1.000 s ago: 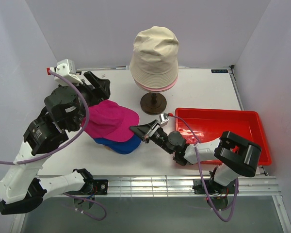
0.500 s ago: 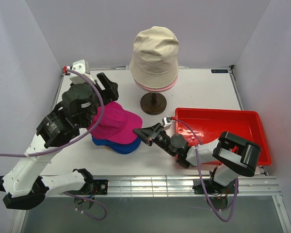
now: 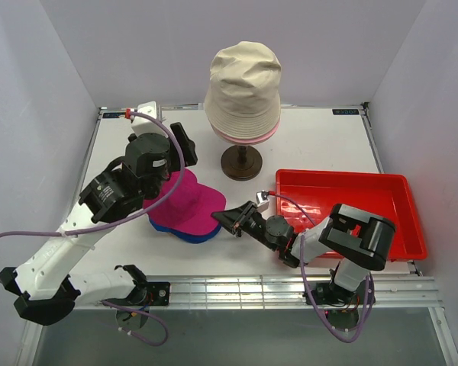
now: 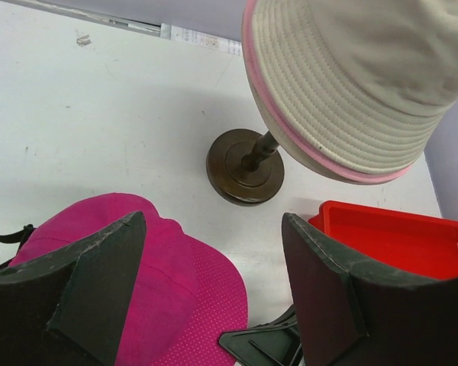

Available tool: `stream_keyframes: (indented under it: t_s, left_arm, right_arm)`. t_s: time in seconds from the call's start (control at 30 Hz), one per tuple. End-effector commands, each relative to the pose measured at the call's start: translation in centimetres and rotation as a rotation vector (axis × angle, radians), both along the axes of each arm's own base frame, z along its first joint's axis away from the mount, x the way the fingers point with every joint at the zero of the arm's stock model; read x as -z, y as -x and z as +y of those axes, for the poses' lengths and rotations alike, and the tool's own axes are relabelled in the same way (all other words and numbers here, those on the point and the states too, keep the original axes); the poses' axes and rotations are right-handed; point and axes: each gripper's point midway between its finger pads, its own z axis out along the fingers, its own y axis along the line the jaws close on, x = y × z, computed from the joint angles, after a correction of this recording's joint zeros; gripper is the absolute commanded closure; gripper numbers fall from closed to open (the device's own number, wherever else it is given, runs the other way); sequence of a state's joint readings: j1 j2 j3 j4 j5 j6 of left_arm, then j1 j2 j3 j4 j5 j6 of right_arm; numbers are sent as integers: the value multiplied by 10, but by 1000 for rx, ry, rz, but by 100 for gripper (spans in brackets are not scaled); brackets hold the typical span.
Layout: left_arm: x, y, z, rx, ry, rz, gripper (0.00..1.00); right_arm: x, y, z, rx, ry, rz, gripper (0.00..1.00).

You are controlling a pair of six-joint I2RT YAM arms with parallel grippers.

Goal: Stack the hats

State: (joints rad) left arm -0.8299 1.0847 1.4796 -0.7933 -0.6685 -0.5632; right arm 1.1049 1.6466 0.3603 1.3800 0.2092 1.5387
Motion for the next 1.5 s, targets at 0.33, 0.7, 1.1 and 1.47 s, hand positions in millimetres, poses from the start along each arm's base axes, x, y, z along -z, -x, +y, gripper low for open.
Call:
stream_keyframes:
  t_s: [0.33,0.7,1.1,1.47]
  left_arm:
    - [45,-8,14,-66,-25,112,18]
    - [81,-12,26,-118,-33,202,20]
    - [91,-8,27,-103,-35,217,21]
    - [94,-6,25,-93,-32,223,21]
  right_arm:
    - [25,11,-3,-44,25,-4,92]
    - [33,13,-12,-31,61,-28,92]
    - [46,12,-11,-33,289,-101,68]
    - [52,14,-10,-40,436,-132,56]
